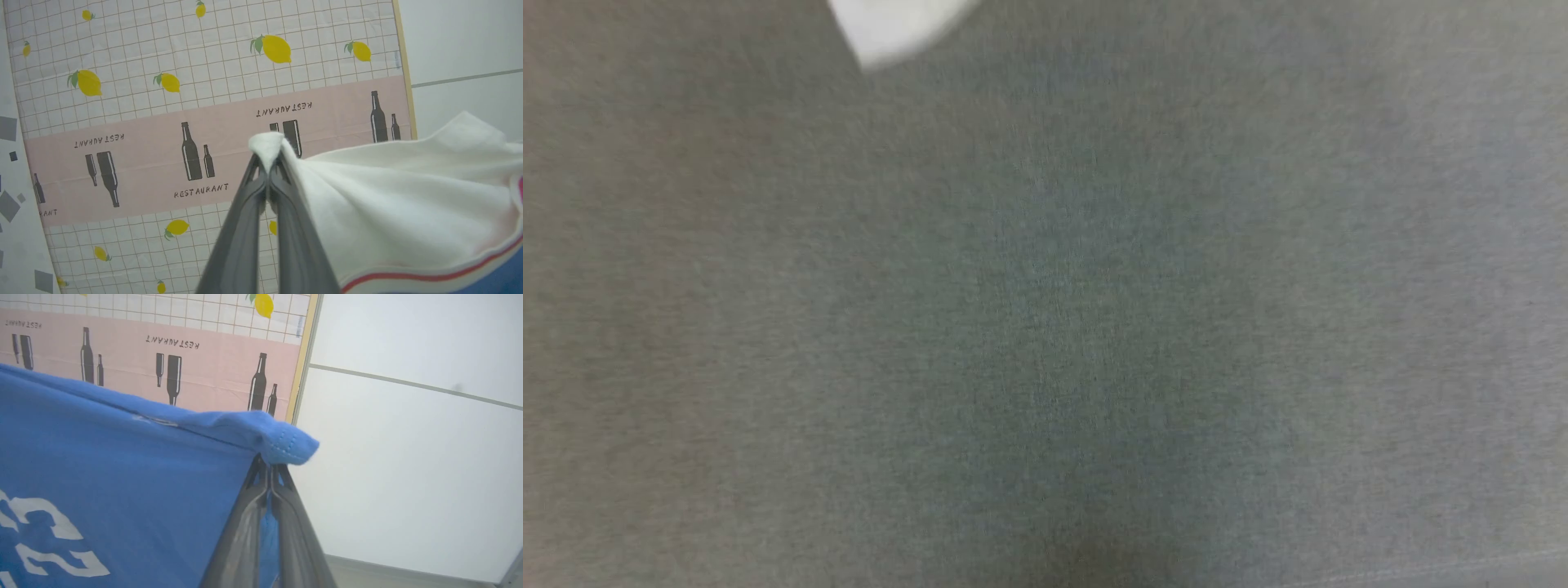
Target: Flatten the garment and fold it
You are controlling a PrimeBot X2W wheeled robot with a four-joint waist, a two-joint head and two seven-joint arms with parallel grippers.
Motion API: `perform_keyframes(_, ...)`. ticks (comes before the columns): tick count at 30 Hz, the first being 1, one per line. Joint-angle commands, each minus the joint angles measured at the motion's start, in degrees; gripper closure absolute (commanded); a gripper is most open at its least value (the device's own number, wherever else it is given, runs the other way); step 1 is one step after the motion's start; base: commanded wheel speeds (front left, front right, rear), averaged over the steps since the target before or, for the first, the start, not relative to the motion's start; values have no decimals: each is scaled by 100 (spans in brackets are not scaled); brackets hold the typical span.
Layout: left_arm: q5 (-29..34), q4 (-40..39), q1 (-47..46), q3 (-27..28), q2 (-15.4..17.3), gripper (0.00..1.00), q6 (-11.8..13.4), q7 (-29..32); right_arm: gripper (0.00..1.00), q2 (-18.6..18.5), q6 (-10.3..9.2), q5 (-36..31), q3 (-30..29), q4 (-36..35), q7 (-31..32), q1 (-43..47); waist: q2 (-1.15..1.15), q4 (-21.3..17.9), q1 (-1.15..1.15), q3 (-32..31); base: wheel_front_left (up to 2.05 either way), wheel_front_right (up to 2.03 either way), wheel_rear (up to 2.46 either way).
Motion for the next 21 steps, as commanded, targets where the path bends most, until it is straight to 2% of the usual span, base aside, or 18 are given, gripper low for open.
perform_keyframes(1,50,135,-193,6,12,100,-6,-55,100,-35,-14,-71,-65,113,-64,-137,69,-61,-1,785,0,0,0)
perform_keyframes(9,66,884,-606,-70,-178,100,-146,-374,100,178,-14,-41,130,670,-361,-601,69,-35,-1,1252,0,0,0)
perform_keyframes(16,-223,1496,13,-33,-419,100,-299,-738,100,408,-14,148,594,1306,-595,-346,69,2,-1,1127,0,0,0)
perform_keyframes(21,-431,1670,941,24,-503,100,-444,-1007,100,524,-14,380,1078,1548,-866,365,69,36,-1,613,0,0,0)
